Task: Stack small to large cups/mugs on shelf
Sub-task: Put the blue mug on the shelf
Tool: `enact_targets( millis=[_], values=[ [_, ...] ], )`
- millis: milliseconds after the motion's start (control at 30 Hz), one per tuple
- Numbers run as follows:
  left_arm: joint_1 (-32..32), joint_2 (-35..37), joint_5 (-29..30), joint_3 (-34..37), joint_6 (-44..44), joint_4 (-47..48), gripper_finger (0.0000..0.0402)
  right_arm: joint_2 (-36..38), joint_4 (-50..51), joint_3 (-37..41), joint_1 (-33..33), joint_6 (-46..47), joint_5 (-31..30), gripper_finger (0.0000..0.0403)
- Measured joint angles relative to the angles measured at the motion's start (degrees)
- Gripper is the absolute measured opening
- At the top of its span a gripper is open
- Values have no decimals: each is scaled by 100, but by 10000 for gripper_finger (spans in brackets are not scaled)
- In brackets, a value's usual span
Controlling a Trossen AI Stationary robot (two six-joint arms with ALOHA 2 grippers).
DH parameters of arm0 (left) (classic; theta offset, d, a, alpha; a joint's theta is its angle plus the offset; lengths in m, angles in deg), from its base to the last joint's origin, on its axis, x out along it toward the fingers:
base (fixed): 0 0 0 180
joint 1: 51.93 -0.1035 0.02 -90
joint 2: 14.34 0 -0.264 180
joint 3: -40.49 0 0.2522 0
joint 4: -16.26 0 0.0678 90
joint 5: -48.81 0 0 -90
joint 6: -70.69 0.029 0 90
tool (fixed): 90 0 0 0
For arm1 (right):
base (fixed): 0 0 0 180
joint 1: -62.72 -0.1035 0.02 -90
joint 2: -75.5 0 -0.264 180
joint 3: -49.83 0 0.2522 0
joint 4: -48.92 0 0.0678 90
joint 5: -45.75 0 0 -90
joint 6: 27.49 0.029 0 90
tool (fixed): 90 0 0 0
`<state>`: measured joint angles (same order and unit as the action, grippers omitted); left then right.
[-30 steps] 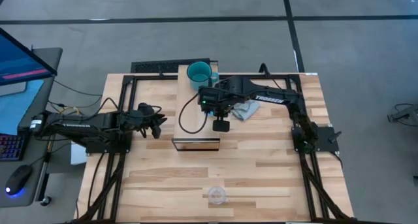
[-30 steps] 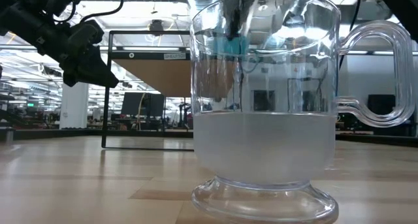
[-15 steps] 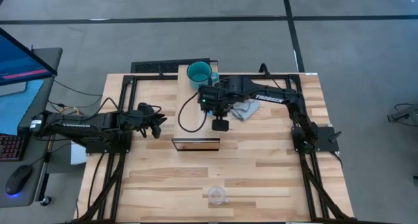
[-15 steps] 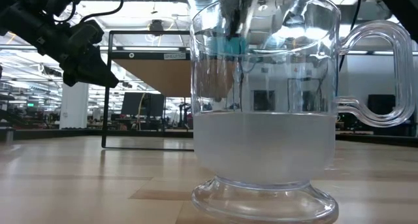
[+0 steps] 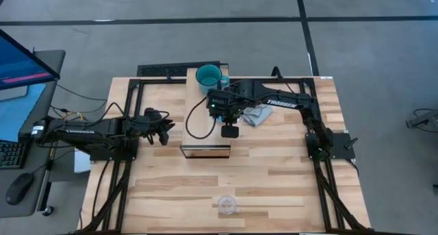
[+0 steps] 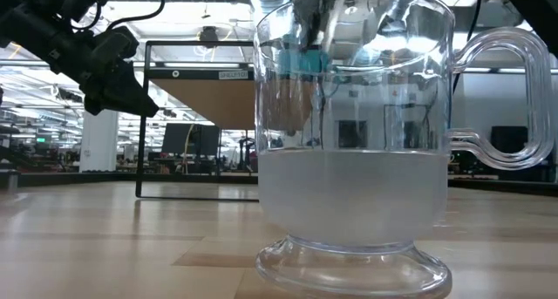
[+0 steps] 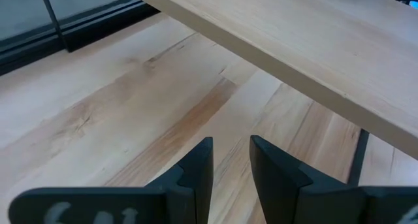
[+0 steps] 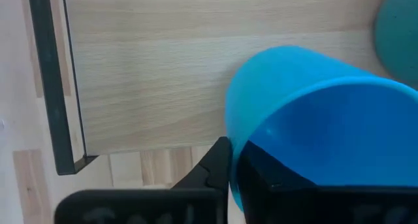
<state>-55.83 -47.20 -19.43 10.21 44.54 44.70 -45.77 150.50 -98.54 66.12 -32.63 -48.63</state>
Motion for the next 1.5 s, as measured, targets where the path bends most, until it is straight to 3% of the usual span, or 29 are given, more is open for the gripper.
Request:
enact_targets(
  millis=[467, 1500],
  values=[
    [2, 0, 0, 0, 0, 0, 90, 0, -130, 0, 0, -87, -46, 66],
    [2, 2, -9, 0, -4, 7, 90, 4, -688, -33, 7, -393, -59, 68]
  ],
)
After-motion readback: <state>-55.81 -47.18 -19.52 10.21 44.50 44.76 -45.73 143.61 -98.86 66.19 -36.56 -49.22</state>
